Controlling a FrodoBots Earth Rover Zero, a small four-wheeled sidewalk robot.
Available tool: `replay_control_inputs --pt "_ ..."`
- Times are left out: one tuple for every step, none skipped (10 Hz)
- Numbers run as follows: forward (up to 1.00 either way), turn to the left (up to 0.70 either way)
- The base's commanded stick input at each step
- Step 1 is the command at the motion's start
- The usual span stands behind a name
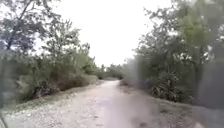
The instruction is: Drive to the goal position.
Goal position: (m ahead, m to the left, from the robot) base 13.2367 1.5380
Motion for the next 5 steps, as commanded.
replay_control_inputs --pt "0.45 0.00" --pt "0.45 0.00" --pt "0.45 0.00" --pt "0.45 0.00" --pt "0.45 0.00"
